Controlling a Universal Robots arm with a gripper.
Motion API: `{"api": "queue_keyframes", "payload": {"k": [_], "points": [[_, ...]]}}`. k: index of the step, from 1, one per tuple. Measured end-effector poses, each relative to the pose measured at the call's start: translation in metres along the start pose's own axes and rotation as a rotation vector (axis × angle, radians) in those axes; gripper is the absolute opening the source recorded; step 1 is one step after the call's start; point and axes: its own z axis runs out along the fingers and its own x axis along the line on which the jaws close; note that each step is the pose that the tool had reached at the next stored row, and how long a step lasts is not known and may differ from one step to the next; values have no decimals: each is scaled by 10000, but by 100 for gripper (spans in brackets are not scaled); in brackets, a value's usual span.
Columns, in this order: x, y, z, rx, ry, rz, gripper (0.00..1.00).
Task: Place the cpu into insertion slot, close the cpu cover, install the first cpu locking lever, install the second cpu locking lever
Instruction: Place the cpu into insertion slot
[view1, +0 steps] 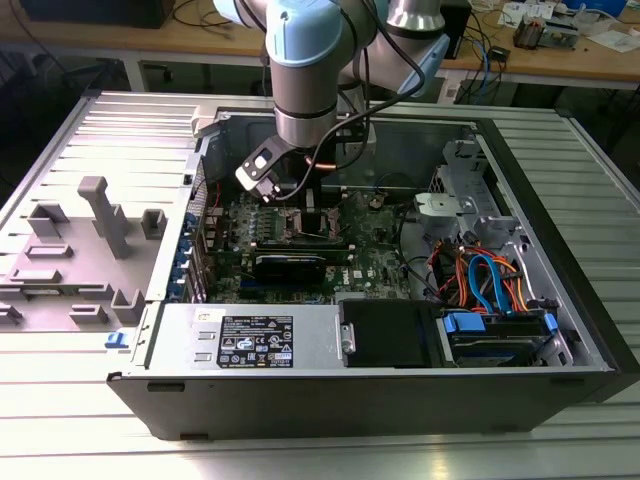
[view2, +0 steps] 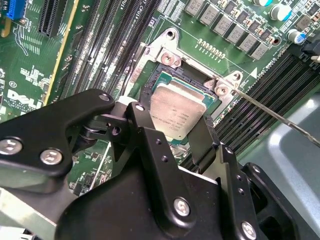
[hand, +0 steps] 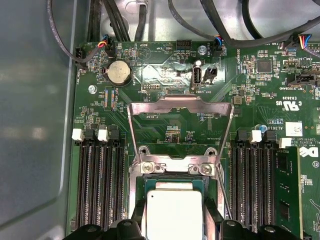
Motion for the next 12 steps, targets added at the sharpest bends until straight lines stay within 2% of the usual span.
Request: {"api": "queue_keyframes", "payload": {"k": [4,5,12], "points": [[1,0,3,-5,6,2,55],[1,0,2,-2,4,2,62],[1,0,2,-4,16,86,62]]}}
